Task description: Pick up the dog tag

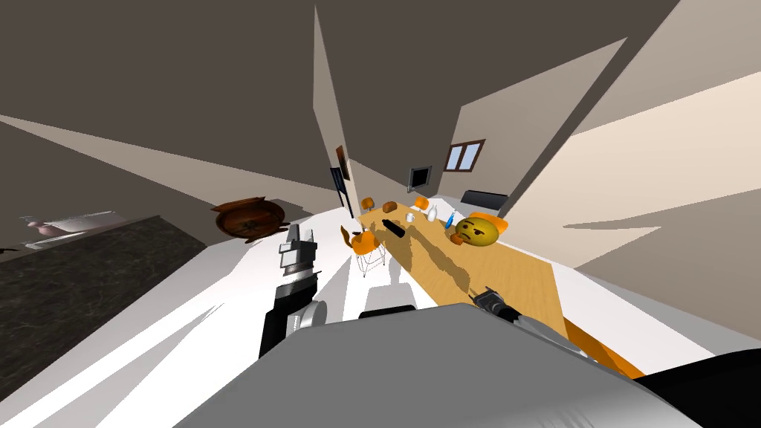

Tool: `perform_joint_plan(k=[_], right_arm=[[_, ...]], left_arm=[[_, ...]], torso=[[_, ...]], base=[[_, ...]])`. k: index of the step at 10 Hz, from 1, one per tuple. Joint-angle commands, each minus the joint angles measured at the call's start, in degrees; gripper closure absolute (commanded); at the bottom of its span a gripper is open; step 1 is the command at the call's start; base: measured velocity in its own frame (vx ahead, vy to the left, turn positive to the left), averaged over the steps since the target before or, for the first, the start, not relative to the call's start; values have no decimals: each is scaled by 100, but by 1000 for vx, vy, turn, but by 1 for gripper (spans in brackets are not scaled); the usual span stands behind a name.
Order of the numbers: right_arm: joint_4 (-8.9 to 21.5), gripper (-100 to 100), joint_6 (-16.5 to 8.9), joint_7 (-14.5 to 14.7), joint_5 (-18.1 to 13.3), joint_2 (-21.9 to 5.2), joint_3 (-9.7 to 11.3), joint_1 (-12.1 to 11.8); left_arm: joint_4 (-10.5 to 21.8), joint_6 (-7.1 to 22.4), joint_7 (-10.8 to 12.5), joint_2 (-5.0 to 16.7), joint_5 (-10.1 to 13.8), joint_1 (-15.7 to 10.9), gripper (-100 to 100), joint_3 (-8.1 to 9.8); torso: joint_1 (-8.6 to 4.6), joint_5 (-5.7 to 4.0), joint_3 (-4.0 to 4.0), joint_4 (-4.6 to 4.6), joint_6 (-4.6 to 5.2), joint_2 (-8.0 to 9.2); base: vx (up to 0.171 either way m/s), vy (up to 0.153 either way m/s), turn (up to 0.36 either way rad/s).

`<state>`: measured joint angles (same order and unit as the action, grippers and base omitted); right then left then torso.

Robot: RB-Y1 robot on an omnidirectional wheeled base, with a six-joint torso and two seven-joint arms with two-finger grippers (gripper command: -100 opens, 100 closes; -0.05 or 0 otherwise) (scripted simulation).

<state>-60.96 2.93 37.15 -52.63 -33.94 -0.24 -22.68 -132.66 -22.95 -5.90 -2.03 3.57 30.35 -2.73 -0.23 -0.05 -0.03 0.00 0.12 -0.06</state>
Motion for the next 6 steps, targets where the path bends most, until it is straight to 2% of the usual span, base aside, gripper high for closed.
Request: perform_joint_plan(k=[1,5,6], right_arm=[[0,100,0,0,0,0,0,0],[0,100,0,4,-3,-7,2,-1],[0,0,1,4,-3,-7,2,-1]], left_arm=[[0,0,0,0,0,0,0,0],[0,0,0,0,0,0,0,0],[0,0,0,0,0,0,0,0]], torso=[[0,0,0,0,0,0],[15,1,3,2,2,4],[15,1,3,2,3,4]], base=[[1,-6,0],[0,-1,0],[0,0,0]])
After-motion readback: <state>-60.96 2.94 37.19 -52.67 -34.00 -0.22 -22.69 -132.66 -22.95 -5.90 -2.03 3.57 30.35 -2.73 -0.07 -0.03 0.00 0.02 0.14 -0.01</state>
